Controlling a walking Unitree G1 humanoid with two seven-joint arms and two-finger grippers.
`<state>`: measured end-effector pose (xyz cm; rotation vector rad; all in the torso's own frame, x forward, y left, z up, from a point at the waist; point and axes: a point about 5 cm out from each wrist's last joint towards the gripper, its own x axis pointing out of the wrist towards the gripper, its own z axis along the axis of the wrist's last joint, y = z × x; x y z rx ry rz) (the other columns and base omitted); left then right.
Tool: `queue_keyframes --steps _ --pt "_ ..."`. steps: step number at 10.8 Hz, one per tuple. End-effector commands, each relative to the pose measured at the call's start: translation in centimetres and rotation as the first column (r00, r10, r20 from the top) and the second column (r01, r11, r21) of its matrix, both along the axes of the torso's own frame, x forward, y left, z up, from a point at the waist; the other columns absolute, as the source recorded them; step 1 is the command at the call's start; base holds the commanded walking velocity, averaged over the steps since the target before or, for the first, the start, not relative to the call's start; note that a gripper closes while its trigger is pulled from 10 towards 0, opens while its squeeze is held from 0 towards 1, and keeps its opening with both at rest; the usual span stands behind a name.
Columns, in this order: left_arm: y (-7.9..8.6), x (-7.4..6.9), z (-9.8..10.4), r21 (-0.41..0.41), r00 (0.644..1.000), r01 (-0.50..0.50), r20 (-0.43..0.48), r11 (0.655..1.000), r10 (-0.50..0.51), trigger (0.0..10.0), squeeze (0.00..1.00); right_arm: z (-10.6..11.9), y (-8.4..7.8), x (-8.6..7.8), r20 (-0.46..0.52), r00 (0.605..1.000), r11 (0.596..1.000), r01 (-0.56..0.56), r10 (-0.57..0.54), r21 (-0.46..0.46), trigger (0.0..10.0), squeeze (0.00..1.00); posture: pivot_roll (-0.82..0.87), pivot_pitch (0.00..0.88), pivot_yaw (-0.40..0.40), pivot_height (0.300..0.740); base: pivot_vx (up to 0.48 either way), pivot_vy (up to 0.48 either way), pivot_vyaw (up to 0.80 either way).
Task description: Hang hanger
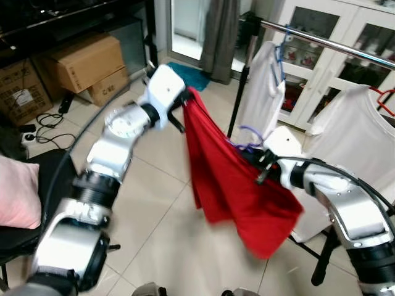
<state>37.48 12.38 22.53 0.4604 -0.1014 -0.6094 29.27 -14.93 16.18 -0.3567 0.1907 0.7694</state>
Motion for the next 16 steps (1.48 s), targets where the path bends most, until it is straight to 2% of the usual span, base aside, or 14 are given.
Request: queue_keyframes --steps 1,2,4,5,6,7,8,9,10,11,12,13,14,16 --pt "0.5 0.3 1.0 0.007 0.999 -0.012 0.031 1.0 0.012 0.0 0.0 1.1 -0.7 0.3 0.026 0.998 0.998 0.052 -0.053 0.044 0.0 0.0 -0.06 0.0 -0.027 0.74 0.0 0.0 0.0" --pt "1.3 0.5 1.2 0.013 0.999 -0.032 0.033 0.999 0.031 0.0 0.0 2.1 -1.5 0.4 0.03 0.994 0.983 0.102 -0.107 0.154 0.0 0.0 -0.07 0.0 -0.026 0.74 0.0 0.0 0.0" --pt "2.6 0.9 1.2 0.03 0.996 -0.079 0.031 0.996 0.078 0.0 0.0 3.3 -2.4 0.3 0.07 0.991 0.967 0.094 -0.113 0.236 0.0 0.0 -0.07 0.0 -0.026 0.74 0.0 0.0 0.0" --pt "3.9 1.4 1.7 0.012 0.991 -0.129 0.04 0.992 0.129 0.0 0.0 3.6 -2.0 -1.2 0.079 0.996 0.974 -0.057 0.04 0.221 0.0 0.0 -0.07 0.0 -0.024 0.74 0.0 0.0 0.0" --pt "4.5 1.6 2.2 0.004 0.987 -0.149 0.053 0.989 0.149 0.0 0.0 3.1 -1.8 -2.1 0.038 0.992 0.973 -0.129 0.124 0.193 0.0 0.0 -0.07 0.0 -0.024 0.74 0.0 0.0 0.0" --pt "4.8 1.8 2.8 -0.029 0.986 -0.153 0.06 0.988 0.154 0.0 0.0 2.7 -1.6 -2.7 0.01 0.983 0.963 -0.179 0.181 0.199 0.0 0.0 -0.07 0.0 -0.024 0.74 0.0 0.0 0.0" --pt "4.5 2.0 4.1 -0.121 0.99 -0.115 0.072 0.986 0.124 0.0 0.0 1.5 -1.5 -3.0 -0.023 0.979 0.976 -0.198 0.201 0.089 0.0 0.0 -0.07 0.0 -0.026 0.74 0.0 0.0 0.0" --pt "4.2 2.1 4.3 -0.156 0.992 -0.093 0.064 0.983 0.105 0.0 0.0 1.3 -1.4 -2.8 -0.019 0.983 0.978 -0.182 0.185 0.106 0.0 0.0 -0.07 0.0 -0.025 0.74 0.0 0.0 0.0" --pt "4.1 2.2 4.3 -0.177 0.994 -0.085 0.053 0.981 0.096 0.0 0.0 1.6 -1.6 -2.5 0.003 0.991 0.972 -0.134 0.136 0.195 0.0 0.0 -0.07 0.0 -0.024 0.74 0.0 0.0 0.0" --pt "4.5 2.4 4.1 -0.242 0.992 -0.109 0.03 0.964 0.12 0.0 0.0 2.0 -2.3 -1.9 0.006 0.999 0.942 -0.052 0.053 0.333 0.0 0.0 -0.07 0.0 -0.021 0.74 0.0 0.0 0.0" --pt "5.3 2.7 3.8 -0.289 0.984 -0.166 0.014 0.943 0.178 0.0 0.0 2.0 -2.9 -2.0 0.003 0.999 0.915 -0.034 0.035 0.403 0.0 0.0 -0.07 0.0 -0.018 0.74 0.0 0.0 0.0" --pt "5.2 2.6 3.5 -0.237 0.986 -0.154 0.021 0.959 0.164 0.0 0.0 0.8 -2.9 -2.3 -0.013 0.999 0.967 -0.041 0.046 0.253 0.0 0.0 -0.07 0.0 -0.018 0.74 0.0 0.0 0.0" --pt "3.7 2.2 2.9 -0.151 0.998 -0.058 0.009 0.987 0.06 0.0 0.0 0.3 -2.9 -1.6 -0.007 1.0 0.989 0.017 -0.016 0.149 0.0 0.0 -0.07 0.0 -0.019 0.74 0.0 0.0 0.0" --pt "1.7 1.9 1.9 -0.095 0.999 0.028 -0.02 0.995 -0.03 0.0 0.0 1.0 -2.4 -0.3 0.031 0.995 0.99 0.09 -0.094 0.111 0.0 0.0 -0.07 0.0 -0.018 0.74 0.0 0.0 0.0"
